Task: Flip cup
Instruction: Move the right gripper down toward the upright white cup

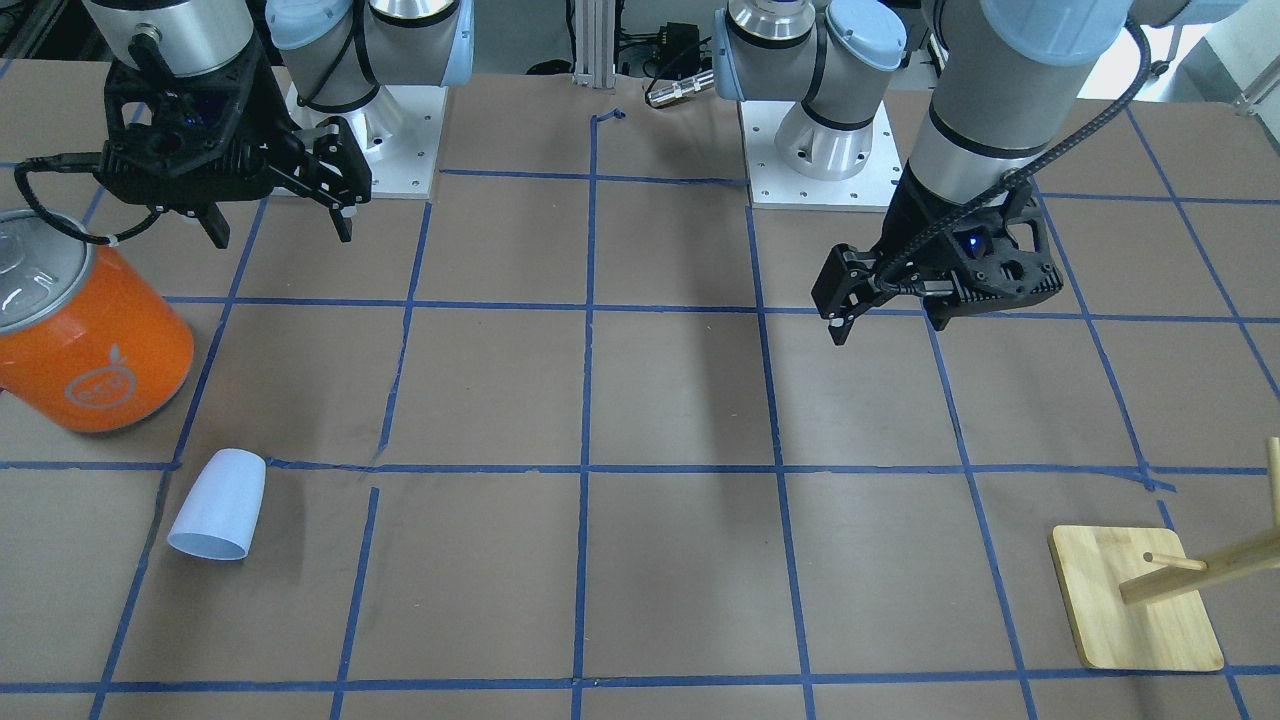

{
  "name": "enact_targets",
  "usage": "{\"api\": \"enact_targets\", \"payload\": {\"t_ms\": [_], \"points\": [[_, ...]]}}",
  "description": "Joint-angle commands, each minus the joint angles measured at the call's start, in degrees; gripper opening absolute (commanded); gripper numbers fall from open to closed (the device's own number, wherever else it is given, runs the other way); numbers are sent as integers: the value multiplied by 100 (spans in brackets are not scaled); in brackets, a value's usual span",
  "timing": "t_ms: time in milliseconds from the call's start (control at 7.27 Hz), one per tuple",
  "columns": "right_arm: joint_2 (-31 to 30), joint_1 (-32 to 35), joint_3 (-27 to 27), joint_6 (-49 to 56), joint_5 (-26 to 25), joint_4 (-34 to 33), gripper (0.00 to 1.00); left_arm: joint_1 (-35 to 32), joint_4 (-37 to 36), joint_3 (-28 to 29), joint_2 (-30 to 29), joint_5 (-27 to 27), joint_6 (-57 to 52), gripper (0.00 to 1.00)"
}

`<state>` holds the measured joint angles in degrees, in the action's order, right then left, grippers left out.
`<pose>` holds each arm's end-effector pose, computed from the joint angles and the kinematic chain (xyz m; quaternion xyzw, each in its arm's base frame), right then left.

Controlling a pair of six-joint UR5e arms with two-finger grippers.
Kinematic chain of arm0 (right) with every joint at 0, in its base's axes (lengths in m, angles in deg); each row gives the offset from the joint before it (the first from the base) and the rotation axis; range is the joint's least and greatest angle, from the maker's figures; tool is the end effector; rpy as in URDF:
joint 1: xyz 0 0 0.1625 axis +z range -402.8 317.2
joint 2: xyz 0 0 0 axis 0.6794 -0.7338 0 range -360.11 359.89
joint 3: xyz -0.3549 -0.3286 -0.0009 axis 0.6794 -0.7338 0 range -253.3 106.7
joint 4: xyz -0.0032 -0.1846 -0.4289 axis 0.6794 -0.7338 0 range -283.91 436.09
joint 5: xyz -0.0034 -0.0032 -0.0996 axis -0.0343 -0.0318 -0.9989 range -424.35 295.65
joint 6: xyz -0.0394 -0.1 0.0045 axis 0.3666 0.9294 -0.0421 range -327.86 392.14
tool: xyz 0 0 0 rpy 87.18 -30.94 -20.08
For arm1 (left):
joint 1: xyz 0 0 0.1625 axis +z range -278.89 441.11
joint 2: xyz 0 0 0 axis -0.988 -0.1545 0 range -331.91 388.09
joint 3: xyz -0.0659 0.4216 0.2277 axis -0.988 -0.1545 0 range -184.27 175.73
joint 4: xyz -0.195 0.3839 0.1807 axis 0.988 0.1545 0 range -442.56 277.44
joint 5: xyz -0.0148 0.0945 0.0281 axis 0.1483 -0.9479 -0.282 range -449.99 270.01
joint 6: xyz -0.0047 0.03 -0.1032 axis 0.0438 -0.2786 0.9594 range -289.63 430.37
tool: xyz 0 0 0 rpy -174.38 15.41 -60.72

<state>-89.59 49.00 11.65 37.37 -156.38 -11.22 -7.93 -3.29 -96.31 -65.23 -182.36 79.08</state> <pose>0.1468 -0.5493 0.5772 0.0611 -0.9978 0.0155 0.0182 -0.1191 -0.5850 0.5059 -0.0850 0.9951 -0.0481 0.0175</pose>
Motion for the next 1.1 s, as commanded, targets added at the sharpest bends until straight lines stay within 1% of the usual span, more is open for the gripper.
{"api": "enact_targets", "payload": {"t_ms": [0,275,550,963], "points": [[18,-13,4,-31,1,-32,100,0,-129,-7,6,0,-9,100],[44,-144,4,-22,-34,-75,100,0,-139,-7,-2,26,-9,100],[455,-652,-14,-31,-51,-373,100,0,-139,-7,-11,26,-9,100],[1981,-1075,-14,13,-122,-2135,100,0,-131,-16,-20,18,-9,100]]}}
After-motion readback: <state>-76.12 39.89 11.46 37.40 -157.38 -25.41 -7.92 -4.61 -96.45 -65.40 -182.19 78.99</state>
